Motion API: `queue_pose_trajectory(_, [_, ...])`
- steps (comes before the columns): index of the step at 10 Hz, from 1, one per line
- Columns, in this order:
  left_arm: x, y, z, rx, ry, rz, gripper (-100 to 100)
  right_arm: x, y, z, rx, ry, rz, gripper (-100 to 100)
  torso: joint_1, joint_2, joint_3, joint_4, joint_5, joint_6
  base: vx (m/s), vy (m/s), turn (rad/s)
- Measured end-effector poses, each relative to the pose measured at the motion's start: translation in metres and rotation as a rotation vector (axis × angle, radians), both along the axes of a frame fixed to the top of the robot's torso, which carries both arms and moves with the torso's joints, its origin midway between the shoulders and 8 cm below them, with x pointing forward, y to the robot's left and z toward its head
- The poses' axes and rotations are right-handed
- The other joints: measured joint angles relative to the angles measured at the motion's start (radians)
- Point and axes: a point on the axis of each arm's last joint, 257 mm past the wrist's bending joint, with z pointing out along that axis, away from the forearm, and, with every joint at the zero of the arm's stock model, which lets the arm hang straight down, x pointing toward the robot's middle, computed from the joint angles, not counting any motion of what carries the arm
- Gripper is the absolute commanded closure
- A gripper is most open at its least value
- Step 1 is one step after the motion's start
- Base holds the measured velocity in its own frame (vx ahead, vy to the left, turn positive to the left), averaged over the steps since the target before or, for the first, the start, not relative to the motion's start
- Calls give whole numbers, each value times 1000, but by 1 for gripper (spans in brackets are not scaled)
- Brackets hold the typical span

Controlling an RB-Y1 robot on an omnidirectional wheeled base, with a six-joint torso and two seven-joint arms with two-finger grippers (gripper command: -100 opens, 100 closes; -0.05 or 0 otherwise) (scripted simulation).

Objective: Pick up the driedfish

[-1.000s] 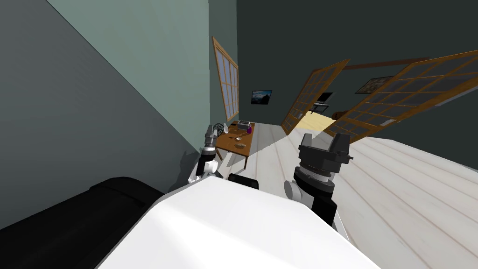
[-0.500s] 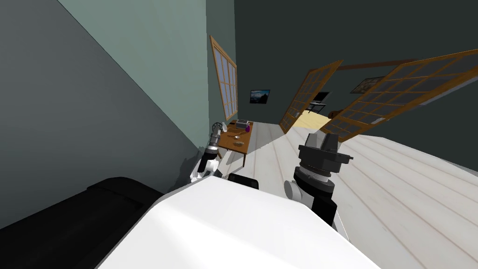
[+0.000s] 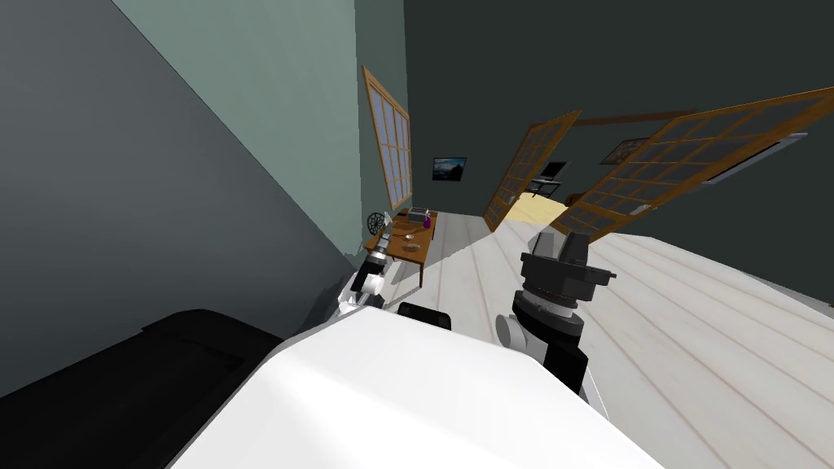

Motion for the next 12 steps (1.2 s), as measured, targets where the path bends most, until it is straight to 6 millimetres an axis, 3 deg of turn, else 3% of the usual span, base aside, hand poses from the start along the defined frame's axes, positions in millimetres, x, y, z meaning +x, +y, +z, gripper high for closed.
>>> queue_pose_trajectory(4, [33, 0, -35, 107, 119, 15, -100, 0, 0, 0, 0, 0, 0, 0, 1, -4, -2, -1, 0, 0, -9, -110, -3])
queue_pose_trajectory(6, [46, 1, -63, 161, 195, 24, -100, 0, 0, 0, 0, 0, 0, 0, 2, -5, -3, -1, 0, 0, 24, -108, 7])
queue_pose_trajectory(9, [62, 16, -100, 221, 296, 39, -100, 0, 0, 0, 0, 0, 0, 0, 5, -6, -3, -1, 1, 0, 19, -70, 8])
queue_pose_trajectory(12, [78, 25, -124, 270, 377, 53, -100, 0, 0, 0, 0, 0, 0, 0, 4, -6, -4, -1, 1, 0, 37, -81, 15])
